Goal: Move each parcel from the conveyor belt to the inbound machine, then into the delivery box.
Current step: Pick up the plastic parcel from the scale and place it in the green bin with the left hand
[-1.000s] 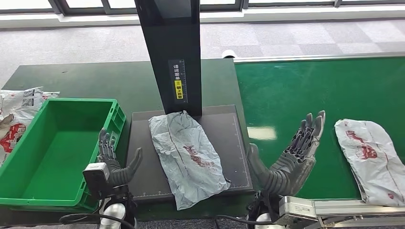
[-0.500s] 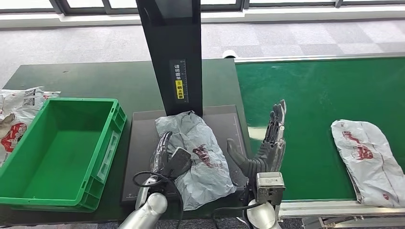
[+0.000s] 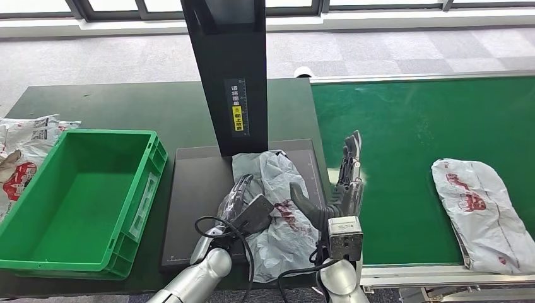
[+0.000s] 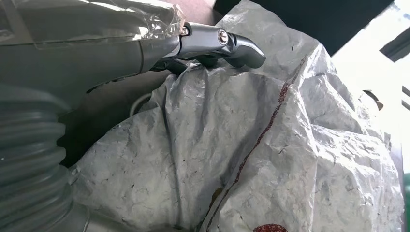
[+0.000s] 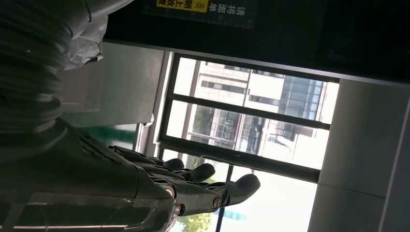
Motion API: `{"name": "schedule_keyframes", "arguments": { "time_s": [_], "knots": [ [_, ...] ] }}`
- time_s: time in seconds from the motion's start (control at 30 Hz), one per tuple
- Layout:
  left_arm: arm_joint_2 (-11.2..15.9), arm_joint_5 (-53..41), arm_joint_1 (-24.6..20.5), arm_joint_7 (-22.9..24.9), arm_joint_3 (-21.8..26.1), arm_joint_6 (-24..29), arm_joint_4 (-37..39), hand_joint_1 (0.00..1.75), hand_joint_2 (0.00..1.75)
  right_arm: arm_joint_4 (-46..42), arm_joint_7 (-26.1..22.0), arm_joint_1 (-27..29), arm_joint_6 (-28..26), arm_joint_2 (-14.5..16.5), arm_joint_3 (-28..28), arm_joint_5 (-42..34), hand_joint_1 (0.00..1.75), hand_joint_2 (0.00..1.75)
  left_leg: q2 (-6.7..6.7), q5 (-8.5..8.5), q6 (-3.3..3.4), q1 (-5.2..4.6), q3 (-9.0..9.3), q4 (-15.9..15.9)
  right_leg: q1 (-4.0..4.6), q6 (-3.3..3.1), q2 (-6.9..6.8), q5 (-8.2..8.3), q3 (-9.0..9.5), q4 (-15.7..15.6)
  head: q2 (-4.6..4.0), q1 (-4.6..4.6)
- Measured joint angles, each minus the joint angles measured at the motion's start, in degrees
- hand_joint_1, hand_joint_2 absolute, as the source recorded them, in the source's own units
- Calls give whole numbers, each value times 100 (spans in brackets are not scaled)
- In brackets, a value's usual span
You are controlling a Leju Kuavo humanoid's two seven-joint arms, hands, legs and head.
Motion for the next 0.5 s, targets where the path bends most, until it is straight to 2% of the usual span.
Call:
{"name": "schedule_keyframes", "arguments": {
  "time_s": [0.07,0.1,0.3,0.5],
  "knots": [
    [-2,70,-69,153,-259,-63,60,140,175,31,-1,-16,-28,2,0,-23,0,175,-3,0,0,0,0,0,0,0,-2,0,1,0,0,0],
    [-2,73,-108,240,-397,-95,99,175,175,42,-1,-22,-45,2,0,-35,0,175,-5,0,0,0,0,0,0,0,-3,0,2,0,0,0],
    [-2,-137,-339,771,-1130,-127,335,175,175,114,-1,-70,-88,0,0,-77,0,175,-6,-1,0,0,-1,0,0,0,-5,-1,16,0,0,0],
    [-2,-210,-480,931,-1453,-55,481,175,175,218,-1,-118,-60,2,0,-62,0,175,-5,-9,1,0,-14,-1,0,4,-5,-7,41,-1,0,0]
  ]
}}
